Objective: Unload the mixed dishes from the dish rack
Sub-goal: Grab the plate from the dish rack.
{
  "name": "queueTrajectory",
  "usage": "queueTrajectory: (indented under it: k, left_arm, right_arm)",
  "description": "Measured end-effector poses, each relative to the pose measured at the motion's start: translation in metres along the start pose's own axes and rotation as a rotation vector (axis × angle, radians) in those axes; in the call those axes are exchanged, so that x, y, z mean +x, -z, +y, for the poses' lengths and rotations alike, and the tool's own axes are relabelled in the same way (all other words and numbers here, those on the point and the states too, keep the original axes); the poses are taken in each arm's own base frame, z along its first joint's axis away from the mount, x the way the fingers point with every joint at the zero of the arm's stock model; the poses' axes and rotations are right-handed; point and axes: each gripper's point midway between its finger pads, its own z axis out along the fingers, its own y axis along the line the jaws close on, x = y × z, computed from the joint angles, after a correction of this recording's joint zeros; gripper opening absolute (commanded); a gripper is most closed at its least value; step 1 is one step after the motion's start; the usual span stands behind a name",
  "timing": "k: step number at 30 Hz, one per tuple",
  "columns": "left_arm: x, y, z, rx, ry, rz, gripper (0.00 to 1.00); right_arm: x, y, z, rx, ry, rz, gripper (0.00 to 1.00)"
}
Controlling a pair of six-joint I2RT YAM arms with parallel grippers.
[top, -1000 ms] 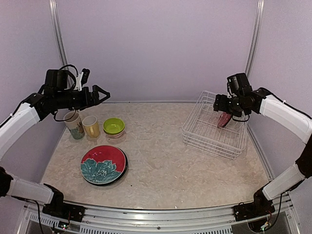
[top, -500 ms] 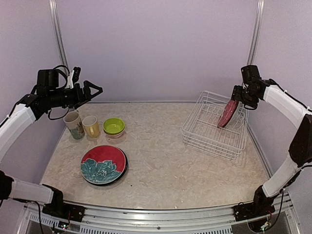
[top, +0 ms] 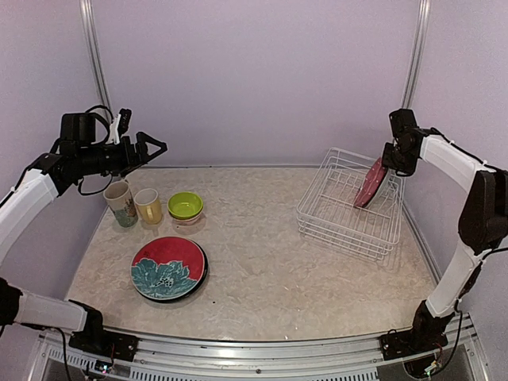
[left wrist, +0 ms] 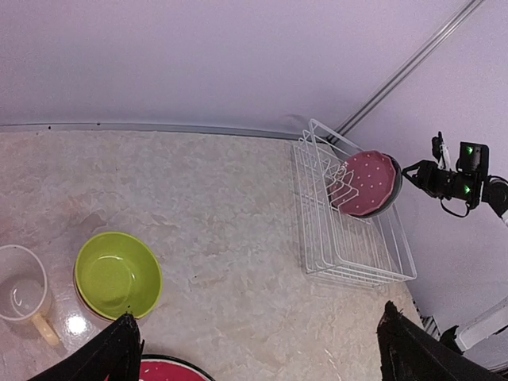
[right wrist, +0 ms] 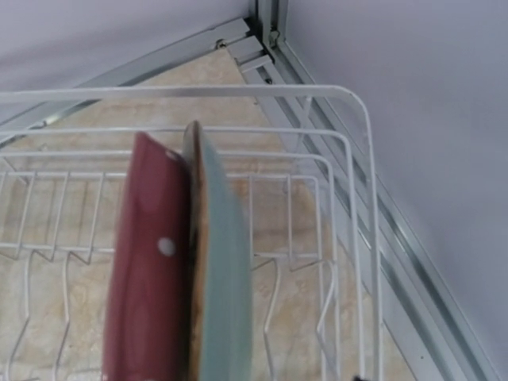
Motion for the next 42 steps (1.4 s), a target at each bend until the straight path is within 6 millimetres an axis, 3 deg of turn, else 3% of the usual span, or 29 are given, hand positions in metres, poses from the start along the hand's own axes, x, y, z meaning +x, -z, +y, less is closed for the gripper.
queueTrajectory:
  k: [4,16,21,31,36,42]
  left_arm:
    - [0.000,0.000,0.001,-0.007,-0.003,-0.002,0.99]
    - [0.003,-0.002,-0.001,-0.013,-0.014,0.007,0.99]
    - [0.006,-0.003,-0.003,-0.012,-0.023,0.017,0.99]
    - [0.007,-0.003,-0.002,-0.021,-0.031,0.016,0.99]
    - [0.007,-0.003,-0.002,-0.021,-0.032,0.016,0.99]
    - [0.007,-0.003,-0.002,-0.022,-0.032,0.016,0.99]
  right_arm:
    - [0.000,-0.007,0.002,0.002,0.003,0.007,0.45]
    - [0.008,-0.032,0.006,0.028,0.006,0.041,0.24]
    - [0.014,-0.040,0.007,0.036,0.002,0.056,0.21]
    - [0.016,-0.050,0.006,0.066,-0.019,0.061,0.10]
    - [0.014,-0.053,-0.001,0.115,-0.009,0.054,0.00]
    - [0.012,-0.051,0.000,0.149,0.013,0.058,0.00]
